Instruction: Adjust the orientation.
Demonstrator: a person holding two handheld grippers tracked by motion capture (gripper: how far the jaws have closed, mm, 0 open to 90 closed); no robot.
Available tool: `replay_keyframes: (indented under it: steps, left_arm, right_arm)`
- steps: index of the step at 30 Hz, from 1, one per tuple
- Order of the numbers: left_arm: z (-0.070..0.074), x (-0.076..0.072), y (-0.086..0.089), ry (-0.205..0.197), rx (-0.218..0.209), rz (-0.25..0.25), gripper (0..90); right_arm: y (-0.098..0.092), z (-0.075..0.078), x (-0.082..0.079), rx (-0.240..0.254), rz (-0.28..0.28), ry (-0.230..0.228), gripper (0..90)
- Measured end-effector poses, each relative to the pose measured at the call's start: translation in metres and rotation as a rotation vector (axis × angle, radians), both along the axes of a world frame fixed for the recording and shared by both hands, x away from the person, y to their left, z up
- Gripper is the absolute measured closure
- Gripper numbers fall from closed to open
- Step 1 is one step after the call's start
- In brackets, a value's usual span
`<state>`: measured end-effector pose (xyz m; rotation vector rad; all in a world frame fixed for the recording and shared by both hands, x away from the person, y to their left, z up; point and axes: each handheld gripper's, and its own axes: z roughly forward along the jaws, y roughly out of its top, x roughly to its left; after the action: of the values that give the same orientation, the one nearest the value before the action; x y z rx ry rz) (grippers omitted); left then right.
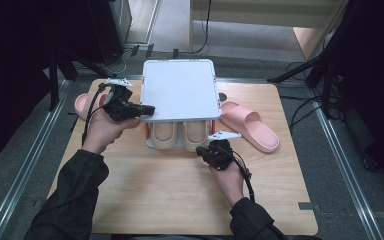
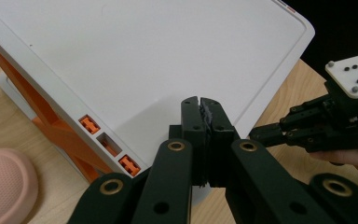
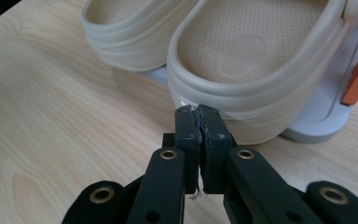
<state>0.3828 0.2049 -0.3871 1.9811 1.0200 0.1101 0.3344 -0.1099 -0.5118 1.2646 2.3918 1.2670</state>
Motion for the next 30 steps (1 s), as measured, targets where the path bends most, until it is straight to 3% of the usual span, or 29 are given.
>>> replay_keyframes:
  steps: [7, 13, 17, 21, 23, 30]
  left_arm:
    - [0.001, 0.0, -0.001, -0.005, 0.011, -0.004, 87.2]
    - [0.001, -0.001, -0.002, -0.011, 0.004, -0.01, 83.4]
    - [0.003, -0.001, -0.002, 0.002, -0.002, -0.009, 71.0]
    - [0.012, -0.007, -0.002, -0.026, 0.021, 0.013, 60.9]
    - [0.018, -0.011, 0.0, -0.036, 0.022, 0.016, 56.8]
    - [0.027, -0.023, 0.019, -0.028, -0.014, 0.033, 44.9]
  right_arm:
    - [-0.001, -0.003, 0.012, 0.025, -0.01, 0.004, 85.5]
    - [-0.004, 0.002, 0.004, 0.026, 0.021, 0.031, 81.2]
    - [-0.012, 0.012, -0.007, 0.018, 0.048, 0.021, 75.1]
    - [-0.022, 0.019, -0.016, 0.04, 0.086, 0.023, 66.2]
    - [-0.028, 0.024, -0.024, 0.076, 0.116, 0.032, 58.6]
    - [-0.037, 0.029, -0.038, 0.075, 0.155, 0.028, 49.5]
